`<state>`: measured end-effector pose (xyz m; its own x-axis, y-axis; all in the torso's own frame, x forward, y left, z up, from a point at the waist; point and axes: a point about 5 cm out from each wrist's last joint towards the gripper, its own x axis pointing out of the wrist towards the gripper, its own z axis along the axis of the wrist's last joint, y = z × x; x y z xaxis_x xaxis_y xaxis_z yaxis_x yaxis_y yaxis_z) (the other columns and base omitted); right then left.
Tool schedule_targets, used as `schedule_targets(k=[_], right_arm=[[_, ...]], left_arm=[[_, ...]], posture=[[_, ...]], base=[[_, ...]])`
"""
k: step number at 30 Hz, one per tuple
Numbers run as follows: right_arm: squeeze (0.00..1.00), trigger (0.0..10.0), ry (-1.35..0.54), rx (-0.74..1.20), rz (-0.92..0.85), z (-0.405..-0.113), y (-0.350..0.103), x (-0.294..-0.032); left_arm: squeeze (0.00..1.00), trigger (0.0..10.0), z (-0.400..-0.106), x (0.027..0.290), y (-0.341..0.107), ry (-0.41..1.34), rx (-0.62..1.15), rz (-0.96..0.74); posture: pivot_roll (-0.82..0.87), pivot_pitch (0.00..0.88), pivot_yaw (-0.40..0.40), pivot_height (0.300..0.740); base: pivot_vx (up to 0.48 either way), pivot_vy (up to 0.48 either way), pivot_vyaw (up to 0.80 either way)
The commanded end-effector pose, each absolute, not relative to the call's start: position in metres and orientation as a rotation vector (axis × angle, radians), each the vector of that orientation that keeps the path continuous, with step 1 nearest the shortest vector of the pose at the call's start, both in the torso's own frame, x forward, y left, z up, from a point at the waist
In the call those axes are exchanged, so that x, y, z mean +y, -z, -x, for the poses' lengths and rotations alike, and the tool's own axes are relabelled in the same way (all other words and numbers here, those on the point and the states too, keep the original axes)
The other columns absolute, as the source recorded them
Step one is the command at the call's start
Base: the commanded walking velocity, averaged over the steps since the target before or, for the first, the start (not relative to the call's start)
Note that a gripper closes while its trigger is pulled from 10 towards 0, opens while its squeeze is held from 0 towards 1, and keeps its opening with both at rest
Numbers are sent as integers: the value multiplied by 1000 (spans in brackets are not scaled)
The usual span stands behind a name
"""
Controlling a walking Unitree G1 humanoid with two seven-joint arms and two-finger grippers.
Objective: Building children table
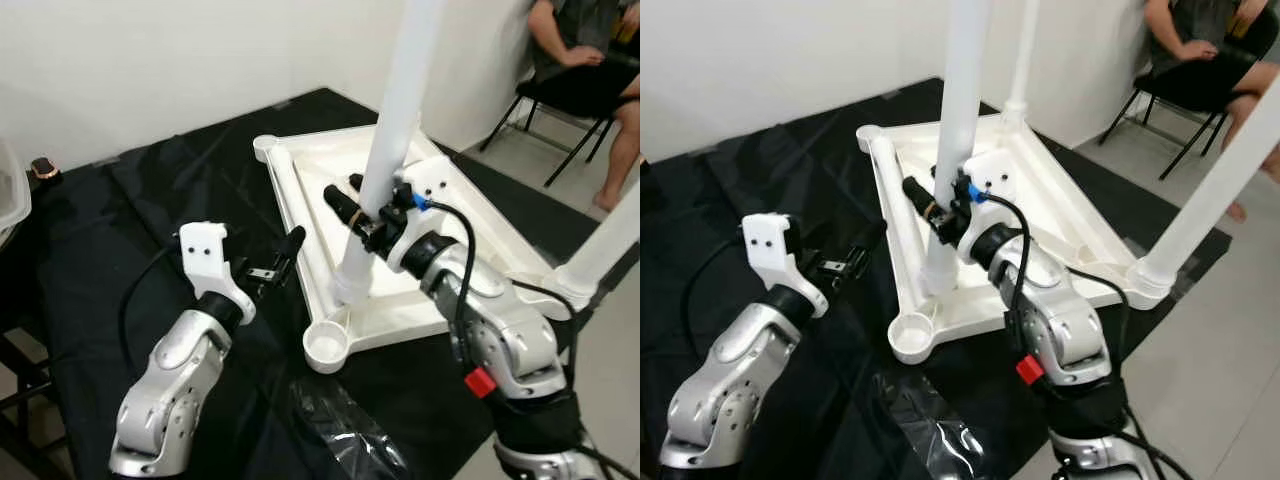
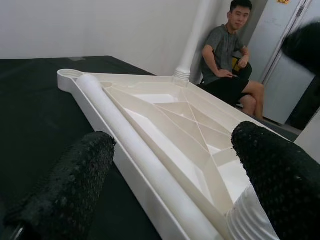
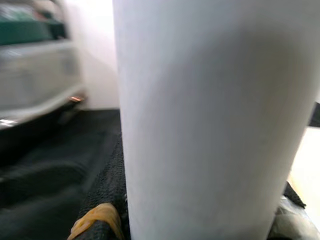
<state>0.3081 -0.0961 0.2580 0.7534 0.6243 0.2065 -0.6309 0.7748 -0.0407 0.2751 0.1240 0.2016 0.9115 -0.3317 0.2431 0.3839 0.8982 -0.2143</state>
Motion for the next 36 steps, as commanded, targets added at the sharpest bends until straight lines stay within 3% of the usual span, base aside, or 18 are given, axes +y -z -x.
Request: schedule_targets(k=[1,7,8,16,17,24,27,36], right_arm=[[0,10000,-728,-255,-43,-307,-268,-92],[0,10000,-850,-327,-50,-313,-286,-94],[0,10000,-978,-330,-56,-313,-292,-97],[0,10000,-1396,-209,8,-304,-288,-117],[0,10000,-1575,-152,26,-296,-293,-129],[0,10000,-1719,-169,117,-304,-317,-135],[0,10000,-1882,-163,272,-300,-327,-126],[0,10000,-2016,-234,527,-288,-325,-82]], left_arm=[[0,10000,-274,128,-204,372,-211,250],[0,10000,-273,136,-210,360,-231,201],[0,10000,-272,146,-213,334,-242,182],[0,10000,-268,180,-208,232,-215,58],[0,10000,-264,195,-208,201,-217,27],[0,10000,-252,208,-213,263,-248,-48],[0,10000,-244,205,-217,337,-258,-65],[0,10000,-241,192,-215,362,-265,-45]], posture=[[-30,154,-22,740],[-20,190,-25,740],[-18,205,-28,740],[5,286,-50,740],[10,308,-57,740],[20,346,-60,740],[39,365,-52,740],[39,382,-65,740]], base=[[0,0,0],[0,0,0],[0,0,0],[0,0,0],[0,0,0],[0,0,0],[0,0,0],[0,0,0]])
